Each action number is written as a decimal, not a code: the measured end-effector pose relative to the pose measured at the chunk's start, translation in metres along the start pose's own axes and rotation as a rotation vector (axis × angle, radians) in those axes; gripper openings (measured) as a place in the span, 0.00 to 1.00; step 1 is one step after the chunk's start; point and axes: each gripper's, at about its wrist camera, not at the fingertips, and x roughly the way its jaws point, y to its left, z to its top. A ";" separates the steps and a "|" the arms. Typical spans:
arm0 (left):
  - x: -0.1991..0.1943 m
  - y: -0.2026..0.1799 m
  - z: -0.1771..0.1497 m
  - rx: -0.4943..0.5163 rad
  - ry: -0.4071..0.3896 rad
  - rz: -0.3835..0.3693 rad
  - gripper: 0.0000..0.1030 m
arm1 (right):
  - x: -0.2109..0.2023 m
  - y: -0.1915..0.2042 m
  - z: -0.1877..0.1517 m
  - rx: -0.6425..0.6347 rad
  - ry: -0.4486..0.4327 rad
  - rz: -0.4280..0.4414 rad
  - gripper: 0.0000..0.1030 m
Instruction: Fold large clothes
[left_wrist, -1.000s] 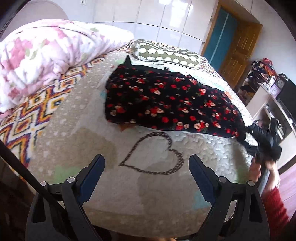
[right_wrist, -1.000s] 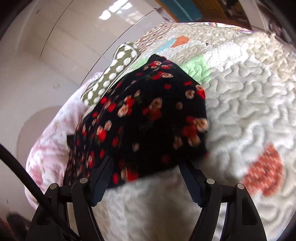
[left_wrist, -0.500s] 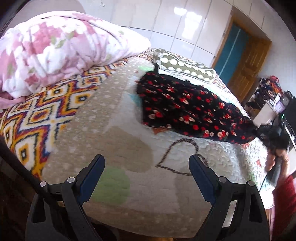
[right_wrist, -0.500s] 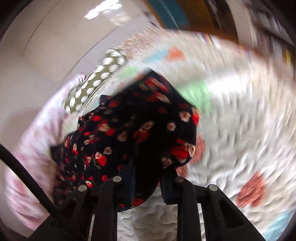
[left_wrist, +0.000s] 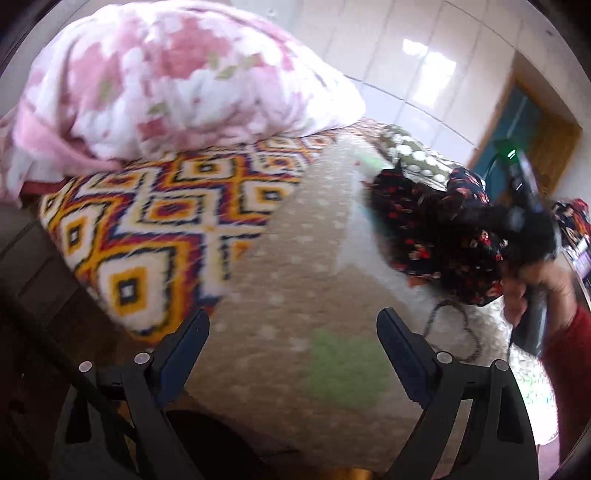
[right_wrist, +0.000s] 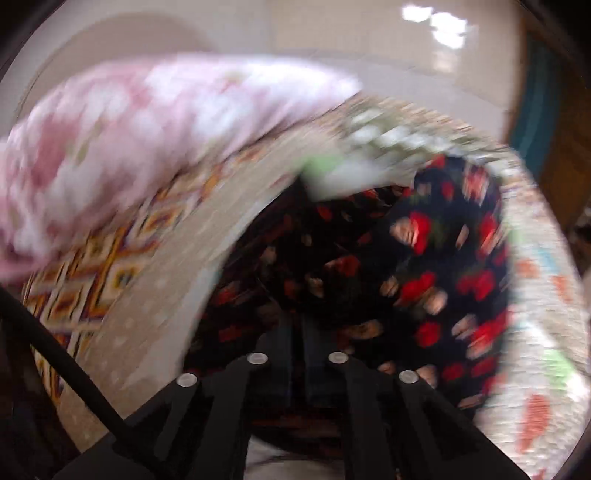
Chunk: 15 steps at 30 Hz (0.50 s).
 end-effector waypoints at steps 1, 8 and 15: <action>0.001 0.006 -0.001 -0.011 0.004 0.009 0.89 | 0.012 0.010 -0.006 -0.014 0.032 0.042 0.00; 0.002 0.006 0.008 -0.004 -0.001 -0.007 0.89 | 0.015 0.044 -0.048 -0.093 0.049 0.122 0.01; 0.021 -0.063 0.041 0.115 0.029 -0.197 0.90 | -0.052 -0.040 -0.092 0.073 -0.013 0.115 0.23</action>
